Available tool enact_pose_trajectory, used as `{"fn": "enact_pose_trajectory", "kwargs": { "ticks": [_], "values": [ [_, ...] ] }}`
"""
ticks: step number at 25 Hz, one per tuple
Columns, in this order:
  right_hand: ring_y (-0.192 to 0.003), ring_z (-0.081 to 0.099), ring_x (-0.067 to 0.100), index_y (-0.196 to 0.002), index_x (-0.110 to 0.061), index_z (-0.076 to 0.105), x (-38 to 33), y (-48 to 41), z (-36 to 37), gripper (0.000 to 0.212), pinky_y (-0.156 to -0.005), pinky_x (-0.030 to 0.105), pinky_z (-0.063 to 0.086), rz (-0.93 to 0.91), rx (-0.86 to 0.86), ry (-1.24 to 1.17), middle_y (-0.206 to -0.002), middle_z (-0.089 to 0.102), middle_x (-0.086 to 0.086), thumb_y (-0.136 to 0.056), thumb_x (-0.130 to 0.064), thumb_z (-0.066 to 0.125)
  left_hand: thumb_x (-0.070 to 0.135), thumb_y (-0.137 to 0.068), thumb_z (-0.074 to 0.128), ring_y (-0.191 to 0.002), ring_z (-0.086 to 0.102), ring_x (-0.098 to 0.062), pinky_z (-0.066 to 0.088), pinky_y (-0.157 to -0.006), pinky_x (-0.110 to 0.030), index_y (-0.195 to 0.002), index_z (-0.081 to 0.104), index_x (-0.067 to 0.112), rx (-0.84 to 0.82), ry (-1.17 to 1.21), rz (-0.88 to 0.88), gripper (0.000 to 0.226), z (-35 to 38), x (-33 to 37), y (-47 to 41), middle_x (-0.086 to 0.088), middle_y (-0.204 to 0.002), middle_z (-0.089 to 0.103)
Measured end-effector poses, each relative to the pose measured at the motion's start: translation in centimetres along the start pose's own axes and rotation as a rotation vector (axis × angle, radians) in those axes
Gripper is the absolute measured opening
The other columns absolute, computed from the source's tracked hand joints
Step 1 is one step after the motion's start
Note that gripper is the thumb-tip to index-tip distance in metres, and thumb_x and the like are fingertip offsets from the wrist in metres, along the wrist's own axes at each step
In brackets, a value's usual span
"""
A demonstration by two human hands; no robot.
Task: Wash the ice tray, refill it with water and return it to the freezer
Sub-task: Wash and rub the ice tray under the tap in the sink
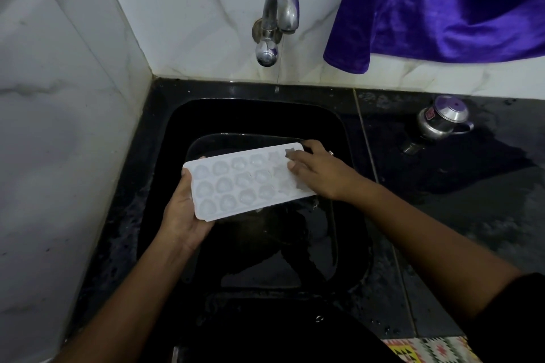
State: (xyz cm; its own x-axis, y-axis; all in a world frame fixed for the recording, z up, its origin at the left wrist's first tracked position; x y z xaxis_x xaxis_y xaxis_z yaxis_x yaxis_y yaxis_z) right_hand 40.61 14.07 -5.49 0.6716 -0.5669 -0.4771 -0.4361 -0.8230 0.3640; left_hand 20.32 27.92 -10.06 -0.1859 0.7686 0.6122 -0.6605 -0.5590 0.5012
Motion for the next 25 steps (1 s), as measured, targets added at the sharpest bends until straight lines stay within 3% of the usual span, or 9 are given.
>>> {"fn": "enact_pose_trajectory", "kwargs": {
  "ticks": [3, 7, 10, 13, 15, 17, 19, 22, 25],
  "values": [
    [-0.129, 0.049, 0.022, -0.132, -0.036, 0.061, 0.6, 0.2, -0.1, 0.034, -0.113, 0.041, 0.040, 0.007, -0.043, -0.160, -0.134, 0.045, 0.001, -0.108, -0.050, 0.040, 0.050, -0.109, 0.042, -0.112, 0.076, -0.030, 0.065, -0.077, -0.049, -0.105, 0.083, 0.026, -0.008, 0.004, -0.014, 0.048, -0.2, 0.2, 0.3, -0.009, -0.131, 0.074],
    [-0.119, 0.056, 0.032, -0.139, -0.031, 0.052, -0.8, 0.4, -0.9, 0.045, -0.095, 0.045, 0.048, -0.042, 0.114, 0.402, -0.143, 0.043, 0.007, -0.107, -0.055, 0.032, 0.049, -0.112, 0.035, -0.111, 0.076, -0.028, 0.066, -0.081, -0.049, -0.098, 0.085, 0.028, -0.046, -0.052, 0.006, 0.056, 0.7, -0.3, 0.5, -0.006, -0.125, 0.077],
    [-0.136, 0.046, 0.028, -0.151, -0.037, 0.047, 0.0, 0.3, 0.3, 0.049, -0.112, 0.047, 0.042, -0.010, 0.005, 0.027, -0.155, 0.034, 0.002, -0.108, -0.056, 0.035, 0.050, -0.112, 0.033, -0.110, 0.077, -0.027, 0.066, -0.078, -0.046, -0.097, 0.086, 0.029, -0.030, -0.016, 0.019, 0.058, 0.7, 0.3, 0.5, -0.005, -0.124, 0.077],
    [-0.136, 0.043, 0.019, -0.138, -0.035, 0.061, 0.7, 0.2, -0.2, 0.037, -0.119, 0.039, 0.034, 0.024, -0.031, -0.282, -0.133, 0.050, -0.006, -0.110, -0.047, 0.040, 0.049, -0.112, 0.034, -0.108, 0.077, -0.027, 0.066, -0.075, -0.047, -0.099, 0.085, 0.029, -0.016, 0.007, 0.015, 0.057, 0.1, 0.6, 0.5, -0.006, -0.125, 0.077],
    [-0.124, 0.052, 0.024, -0.130, -0.033, 0.062, 0.4, 0.2, -0.6, 0.037, -0.107, 0.043, 0.044, 0.040, -0.009, -0.020, -0.127, 0.051, -0.003, -0.109, -0.050, 0.036, 0.048, -0.113, 0.032, -0.107, 0.078, -0.026, 0.066, -0.077, -0.047, -0.096, 0.086, 0.028, -0.025, -0.021, 0.009, 0.060, 0.2, -0.1, 0.8, -0.005, -0.121, 0.078],
    [-0.121, 0.055, 0.031, -0.134, -0.031, 0.059, -0.6, 0.2, -0.9, 0.044, -0.098, 0.047, 0.048, 0.011, 0.080, 0.333, -0.141, 0.046, 0.005, -0.108, -0.054, 0.033, 0.048, -0.114, 0.029, -0.106, 0.078, -0.025, 0.066, -0.081, -0.046, -0.093, 0.087, 0.027, -0.034, -0.039, 0.006, 0.065, 0.6, -0.7, 1.0, -0.004, -0.118, 0.079],
    [-0.131, 0.051, 0.031, -0.143, -0.034, 0.055, -0.5, 0.2, -0.4, 0.047, -0.106, 0.048, 0.046, -0.005, 0.045, 0.213, -0.152, 0.038, 0.006, -0.108, -0.055, 0.034, 0.048, -0.113, 0.030, -0.108, 0.077, -0.026, 0.066, -0.083, -0.048, -0.095, 0.086, 0.027, -0.016, -0.004, 0.021, 0.063, 0.3, -0.5, 0.8, -0.005, -0.121, 0.078],
    [-0.132, 0.049, 0.025, -0.138, -0.042, 0.058, 0.1, 0.0, -0.3, 0.041, -0.111, 0.044, 0.042, 0.031, -0.020, -0.104, -0.141, 0.045, 0.001, -0.107, -0.057, 0.035, 0.050, -0.112, 0.033, -0.111, 0.076, -0.028, 0.066, -0.079, -0.048, -0.100, 0.085, 0.027, 0.000, 0.007, 0.024, 0.059, 0.0, 0.1, 0.6, -0.006, -0.126, 0.076],
    [-0.120, 0.056, 0.029, -0.135, -0.033, 0.057, -0.6, 0.0, -0.9, 0.045, -0.097, 0.046, 0.049, 0.037, 0.123, 0.312, -0.139, 0.046, 0.005, -0.107, -0.057, 0.032, 0.050, -0.113, 0.030, -0.109, 0.077, -0.026, 0.066, -0.083, -0.047, -0.095, 0.087, 0.027, -0.012, -0.027, 0.016, 0.064, 0.2, -0.5, 0.7, -0.004, -0.122, 0.078]
  ]
}}
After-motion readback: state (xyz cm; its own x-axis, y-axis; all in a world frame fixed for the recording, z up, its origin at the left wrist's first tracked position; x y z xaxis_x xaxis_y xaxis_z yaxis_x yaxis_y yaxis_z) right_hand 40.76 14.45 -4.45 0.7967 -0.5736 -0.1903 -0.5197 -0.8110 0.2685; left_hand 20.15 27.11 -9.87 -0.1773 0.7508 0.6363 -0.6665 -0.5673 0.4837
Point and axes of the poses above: each hand's wrist, its own y-axis away from the middle knuckle, its own z-axis out of the palm, x = y × z, the point moved 9 cm from there along -y, towards the middle knuckle
